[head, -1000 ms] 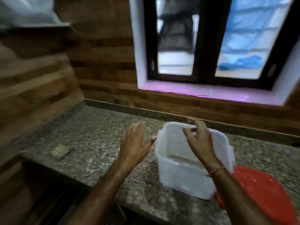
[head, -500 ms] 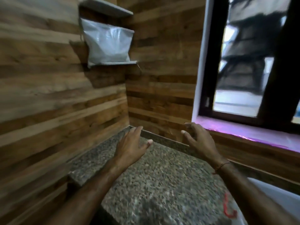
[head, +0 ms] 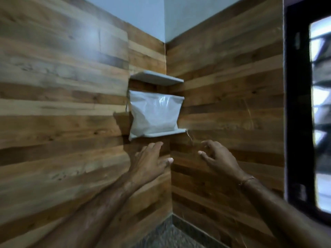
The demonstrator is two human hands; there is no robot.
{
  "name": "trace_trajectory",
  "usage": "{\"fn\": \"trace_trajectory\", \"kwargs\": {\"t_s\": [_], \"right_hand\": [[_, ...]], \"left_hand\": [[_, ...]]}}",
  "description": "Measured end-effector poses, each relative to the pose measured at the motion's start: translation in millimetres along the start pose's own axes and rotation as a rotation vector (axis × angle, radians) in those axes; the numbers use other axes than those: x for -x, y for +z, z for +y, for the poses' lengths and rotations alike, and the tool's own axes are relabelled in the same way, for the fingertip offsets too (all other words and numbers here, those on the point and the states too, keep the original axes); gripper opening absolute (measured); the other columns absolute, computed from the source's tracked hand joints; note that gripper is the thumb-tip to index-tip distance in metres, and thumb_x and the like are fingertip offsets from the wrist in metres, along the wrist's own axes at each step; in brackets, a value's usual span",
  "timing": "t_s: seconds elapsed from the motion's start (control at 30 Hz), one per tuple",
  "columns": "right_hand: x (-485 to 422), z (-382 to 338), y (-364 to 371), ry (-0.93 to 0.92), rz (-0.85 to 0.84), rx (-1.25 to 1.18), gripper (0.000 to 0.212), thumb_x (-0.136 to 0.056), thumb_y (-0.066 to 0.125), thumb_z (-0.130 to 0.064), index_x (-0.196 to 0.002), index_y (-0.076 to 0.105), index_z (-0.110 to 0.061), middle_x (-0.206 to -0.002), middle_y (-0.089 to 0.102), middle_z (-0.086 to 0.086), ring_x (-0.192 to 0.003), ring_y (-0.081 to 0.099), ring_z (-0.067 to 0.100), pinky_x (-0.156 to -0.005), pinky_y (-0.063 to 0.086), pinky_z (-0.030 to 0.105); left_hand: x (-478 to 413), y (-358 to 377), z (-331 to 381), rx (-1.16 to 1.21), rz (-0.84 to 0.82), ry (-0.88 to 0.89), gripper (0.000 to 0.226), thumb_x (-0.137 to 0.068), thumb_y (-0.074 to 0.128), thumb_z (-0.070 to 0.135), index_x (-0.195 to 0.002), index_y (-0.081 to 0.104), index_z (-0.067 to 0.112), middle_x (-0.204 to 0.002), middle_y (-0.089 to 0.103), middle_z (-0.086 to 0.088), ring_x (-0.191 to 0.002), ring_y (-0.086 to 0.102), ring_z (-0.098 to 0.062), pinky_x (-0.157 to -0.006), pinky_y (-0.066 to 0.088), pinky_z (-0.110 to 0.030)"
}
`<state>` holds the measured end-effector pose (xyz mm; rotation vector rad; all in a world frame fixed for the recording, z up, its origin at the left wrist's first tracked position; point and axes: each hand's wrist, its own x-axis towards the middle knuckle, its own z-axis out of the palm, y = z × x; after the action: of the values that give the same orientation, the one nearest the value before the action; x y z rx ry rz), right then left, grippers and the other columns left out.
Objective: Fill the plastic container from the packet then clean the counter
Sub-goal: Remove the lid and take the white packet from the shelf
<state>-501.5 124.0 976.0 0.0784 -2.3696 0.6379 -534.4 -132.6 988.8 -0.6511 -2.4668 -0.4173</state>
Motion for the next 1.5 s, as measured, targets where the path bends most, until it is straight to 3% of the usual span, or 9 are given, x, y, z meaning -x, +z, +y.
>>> {"fn": "trace_trajectory", "kwargs": {"t_s": [0.2,0.4,0.53,0.63,0.77,0.9,1.1,1.23,1.5], "right_hand": [[-150,-30,19,-0.088,0.053,0.075,0.051,-0.095,0.069,-0.035,-0.141,0.053,-0.018,-0.137,0.058,0.007,-0.113,0.062,0.022,-0.091,0.052,0.033],[-295,-57,29,-0.154,0.065,0.198,0.054,-0.094,0.071,-0.016,-0.144,0.051,-0.012,-0.142,0.055,0.016,-0.125,0.057,0.031,-0.105,0.046,0.039],[-360,-70,42,-0.164,0.027,0.271,0.058,-0.097,0.065,-0.01,-0.151,0.046,-0.018,-0.15,0.05,0.013,-0.134,0.051,0.032,-0.109,0.044,0.037],[-402,-81,68,-0.145,-0.058,0.3,0.06,-0.099,0.06,-0.007,-0.154,0.044,-0.024,-0.152,0.048,0.012,-0.125,0.058,0.033,-0.096,0.05,0.034],[-407,-69,68,-0.095,-0.11,0.331,0.067,-0.097,0.062,-0.002,-0.156,0.038,-0.024,-0.141,0.046,0.008,-0.111,0.064,0.038,-0.075,0.059,0.035],[-401,-73,58,-0.137,-0.027,0.491,0.049,-0.089,0.074,-0.026,-0.137,0.063,-0.019,-0.127,0.065,0.011,-0.111,0.066,0.036,-0.089,0.06,0.049],[-338,-78,28,-0.101,0.136,0.552,0.014,-0.1,0.059,-0.034,-0.096,0.071,-0.028,-0.088,0.074,-0.004,-0.065,0.074,0.011,-0.061,0.06,0.031],[-294,-88,-15,-0.122,0.258,0.613,0.02,-0.098,0.061,-0.032,-0.078,0.062,-0.037,-0.065,0.063,-0.011,-0.066,0.071,0.015,-0.051,0.038,0.022],[-154,-70,-97,-0.062,0.217,0.692,0.019,-0.095,0.063,-0.037,-0.08,0.07,-0.029,-0.059,0.059,-0.012,-0.068,0.068,0.021,-0.062,0.055,0.034]], "left_hand": [[-145,-46,-53,-0.168,0.172,0.093,0.075,-0.096,0.054,0.06,-0.155,0.034,0.018,-0.155,0.042,-0.009,-0.141,0.04,-0.03,-0.109,0.036,-0.045],[-261,-76,-99,-0.471,0.401,0.155,0.066,-0.094,0.053,0.063,-0.143,0.044,0.019,-0.141,0.052,-0.005,-0.133,0.047,-0.027,-0.114,0.028,-0.052],[-298,-82,-128,-0.44,0.341,0.13,0.055,-0.094,0.055,0.065,-0.126,0.056,0.02,-0.116,0.067,-0.003,-0.106,0.063,-0.026,-0.096,0.046,-0.044],[-316,-81,-166,-0.396,0.356,0.186,0.049,-0.091,0.061,0.064,-0.113,0.063,0.02,-0.105,0.068,-0.001,-0.095,0.063,-0.021,-0.078,0.047,-0.035],[-312,-69,-169,-0.243,0.334,0.247,0.046,-0.087,0.069,0.06,-0.108,0.065,0.019,-0.103,0.07,0.0,-0.093,0.064,-0.022,-0.078,0.049,-0.038],[-308,-75,-179,-0.133,0.394,0.272,0.039,-0.09,0.067,0.058,-0.088,0.061,0.02,-0.086,0.065,0.002,-0.081,0.061,-0.018,-0.068,0.039,-0.032],[-290,-85,-179,-0.079,0.444,0.309,0.047,-0.088,0.062,0.066,-0.079,0.065,0.019,-0.078,0.064,0.002,-0.075,0.059,-0.018,-0.064,0.041,-0.033],[-272,-103,-158,-0.062,0.481,0.349,0.045,-0.088,0.062,0.067,-0.082,0.065,0.022,-0.081,0.067,0.003,-0.081,0.063,-0.02,-0.069,0.047,-0.036],[-193,-89,-71,0.081,0.414,0.434,0.048,-0.083,0.062,0.072,-0.075,0.058,0.025,-0.072,0.058,0.01,-0.078,0.061,-0.02,-0.063,0.039,-0.034]]}}
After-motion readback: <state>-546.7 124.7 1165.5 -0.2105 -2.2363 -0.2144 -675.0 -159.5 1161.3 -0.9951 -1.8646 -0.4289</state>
